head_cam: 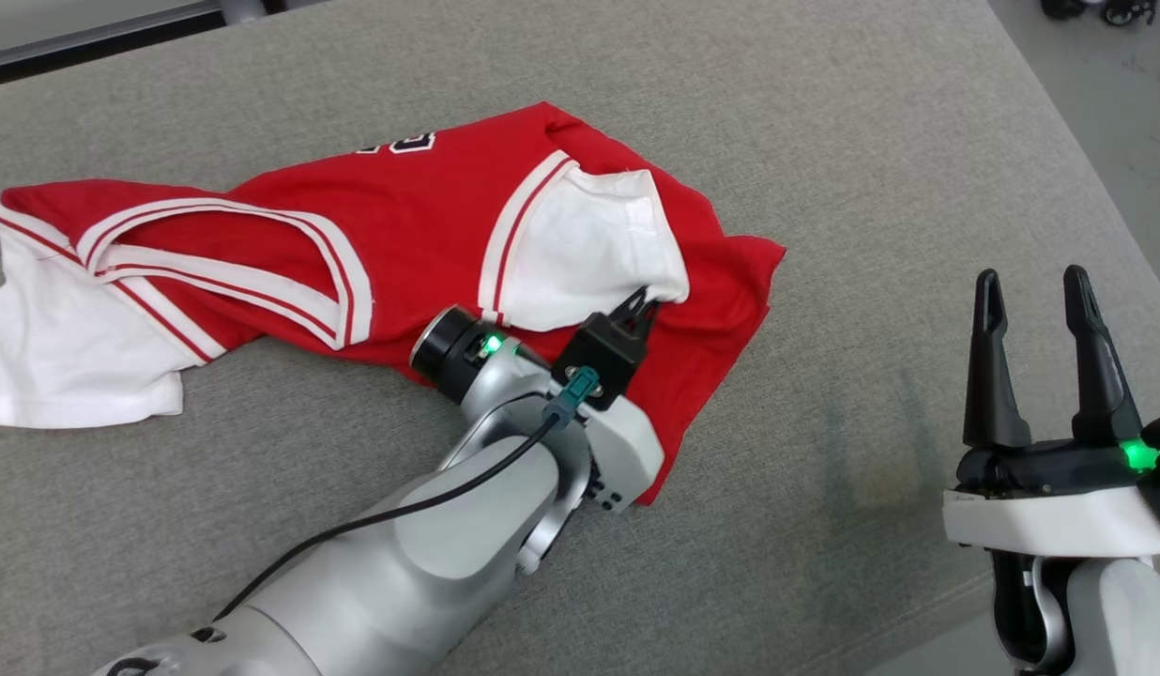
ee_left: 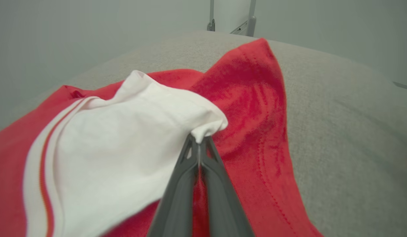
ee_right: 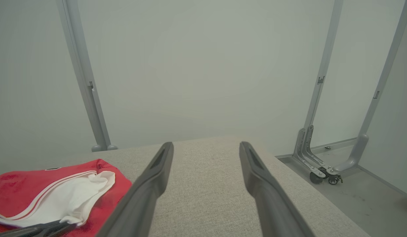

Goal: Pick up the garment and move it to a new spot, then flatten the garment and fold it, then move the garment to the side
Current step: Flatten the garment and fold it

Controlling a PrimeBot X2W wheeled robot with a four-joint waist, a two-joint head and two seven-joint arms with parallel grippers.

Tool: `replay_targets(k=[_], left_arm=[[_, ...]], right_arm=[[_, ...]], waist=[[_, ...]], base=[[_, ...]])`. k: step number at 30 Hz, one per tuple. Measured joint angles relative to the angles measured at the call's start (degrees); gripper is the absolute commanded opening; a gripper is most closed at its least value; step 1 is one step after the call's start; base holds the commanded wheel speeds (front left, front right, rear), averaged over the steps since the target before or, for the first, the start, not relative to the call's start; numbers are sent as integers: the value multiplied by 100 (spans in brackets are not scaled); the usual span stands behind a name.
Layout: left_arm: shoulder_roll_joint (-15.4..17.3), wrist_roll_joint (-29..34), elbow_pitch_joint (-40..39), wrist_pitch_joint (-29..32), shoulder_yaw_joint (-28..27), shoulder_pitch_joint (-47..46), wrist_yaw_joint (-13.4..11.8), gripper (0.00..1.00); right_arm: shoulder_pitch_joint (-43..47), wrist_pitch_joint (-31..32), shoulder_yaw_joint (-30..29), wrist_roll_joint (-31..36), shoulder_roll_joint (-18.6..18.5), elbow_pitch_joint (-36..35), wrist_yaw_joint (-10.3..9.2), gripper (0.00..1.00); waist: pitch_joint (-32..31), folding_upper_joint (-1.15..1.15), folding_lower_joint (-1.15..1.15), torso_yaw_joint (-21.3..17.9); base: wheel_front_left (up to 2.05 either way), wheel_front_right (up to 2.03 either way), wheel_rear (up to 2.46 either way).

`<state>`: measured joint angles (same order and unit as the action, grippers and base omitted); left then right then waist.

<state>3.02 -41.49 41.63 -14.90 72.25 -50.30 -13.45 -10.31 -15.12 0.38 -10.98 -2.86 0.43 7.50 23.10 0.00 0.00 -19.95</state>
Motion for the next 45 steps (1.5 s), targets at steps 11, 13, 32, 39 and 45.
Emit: replay_targets(k=[11,13,32,39,45], left_arm=[[1287,912,-2876,-21,-1494,846,-588,0],[1525,567,-3414,-22,-1730,1273,-365,0],[2425,775,-5038,-22,-4101,3821,-833,0],[2508,987,-5211,-23,-5428,4524,-813,0],[2236,1152,-5121,-23,-5737,4639,-514,0]], right_arm=[[264,0,-36,234,8,236,0,100],[338,0,-69,303,2,265,0,100],[787,0,443,-49,4,1081,0,100],[890,0,704,-49,-56,1227,0,100],[1126,1,1608,-662,-501,1104,0,100]], waist=[[-378,0,0,644],[-461,0,0,801],[-1088,0,0,1842],[-1075,0,0,2001],[-1093,0,0,2123]], base=[[0,0,0],[0,0,0],[0,0,0],[0,0,0],[0,0,0]])
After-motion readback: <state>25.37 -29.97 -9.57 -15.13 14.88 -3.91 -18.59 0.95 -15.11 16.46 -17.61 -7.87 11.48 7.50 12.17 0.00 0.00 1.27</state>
